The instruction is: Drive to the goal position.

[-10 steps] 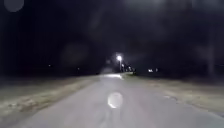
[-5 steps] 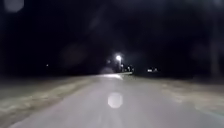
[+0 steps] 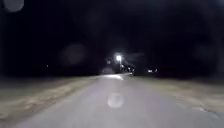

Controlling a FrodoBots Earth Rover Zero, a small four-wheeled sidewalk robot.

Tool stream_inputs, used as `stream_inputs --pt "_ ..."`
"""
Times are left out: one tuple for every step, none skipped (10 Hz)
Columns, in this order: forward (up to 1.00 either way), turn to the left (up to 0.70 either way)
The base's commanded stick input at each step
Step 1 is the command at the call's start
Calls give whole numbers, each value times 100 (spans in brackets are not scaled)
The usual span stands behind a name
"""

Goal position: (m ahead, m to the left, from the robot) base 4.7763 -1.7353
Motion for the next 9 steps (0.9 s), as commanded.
stream_inputs --pt "100 0" --pt "100 0" --pt "100 0" --pt "100 0" --pt "100 1" --pt "100 2" --pt "100 3" --pt "100 3" --pt "100 3"
